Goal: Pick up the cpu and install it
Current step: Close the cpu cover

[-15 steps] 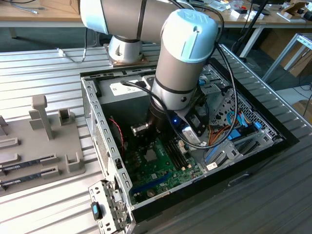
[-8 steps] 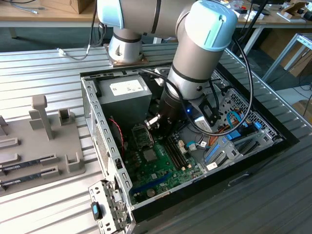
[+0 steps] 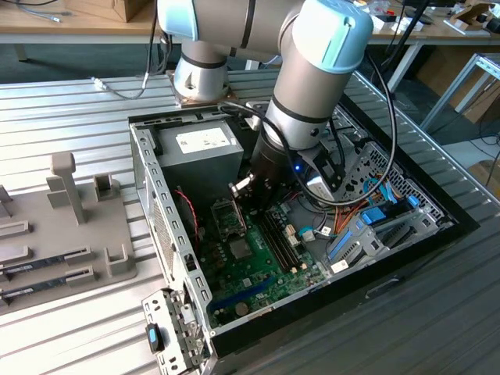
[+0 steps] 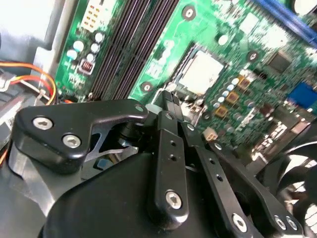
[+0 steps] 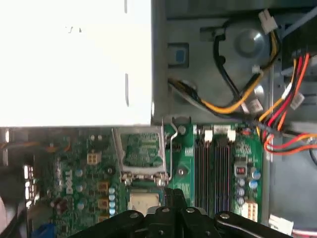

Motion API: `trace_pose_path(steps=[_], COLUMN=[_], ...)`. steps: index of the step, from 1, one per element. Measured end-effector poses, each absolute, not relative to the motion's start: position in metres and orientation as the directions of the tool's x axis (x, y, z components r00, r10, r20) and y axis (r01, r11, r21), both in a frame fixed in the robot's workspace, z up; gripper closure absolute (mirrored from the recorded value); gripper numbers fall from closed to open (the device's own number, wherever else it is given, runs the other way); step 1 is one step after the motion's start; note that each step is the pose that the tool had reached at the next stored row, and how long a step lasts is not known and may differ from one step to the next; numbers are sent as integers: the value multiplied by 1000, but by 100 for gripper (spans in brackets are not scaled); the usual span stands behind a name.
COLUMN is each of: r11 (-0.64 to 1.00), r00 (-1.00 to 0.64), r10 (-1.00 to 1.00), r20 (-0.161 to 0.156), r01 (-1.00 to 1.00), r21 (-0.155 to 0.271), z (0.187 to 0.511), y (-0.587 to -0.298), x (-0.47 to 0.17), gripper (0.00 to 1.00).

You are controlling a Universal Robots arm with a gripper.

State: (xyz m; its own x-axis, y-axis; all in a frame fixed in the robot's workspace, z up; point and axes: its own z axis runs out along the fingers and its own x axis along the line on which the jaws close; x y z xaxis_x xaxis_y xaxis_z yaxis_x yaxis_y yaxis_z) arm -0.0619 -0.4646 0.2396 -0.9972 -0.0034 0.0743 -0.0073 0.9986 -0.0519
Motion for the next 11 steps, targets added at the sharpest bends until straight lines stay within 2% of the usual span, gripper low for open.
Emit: trace_pose_path(steps=[3,11], r11=[999,999], r00=[-997,-996], r10=[-3,-5], r20=[83,88], r01=[-8,-9], r21=[-52,-48], z=[234,232], y=[-453,-450], x=[-50,-41], gripper=[89,89])
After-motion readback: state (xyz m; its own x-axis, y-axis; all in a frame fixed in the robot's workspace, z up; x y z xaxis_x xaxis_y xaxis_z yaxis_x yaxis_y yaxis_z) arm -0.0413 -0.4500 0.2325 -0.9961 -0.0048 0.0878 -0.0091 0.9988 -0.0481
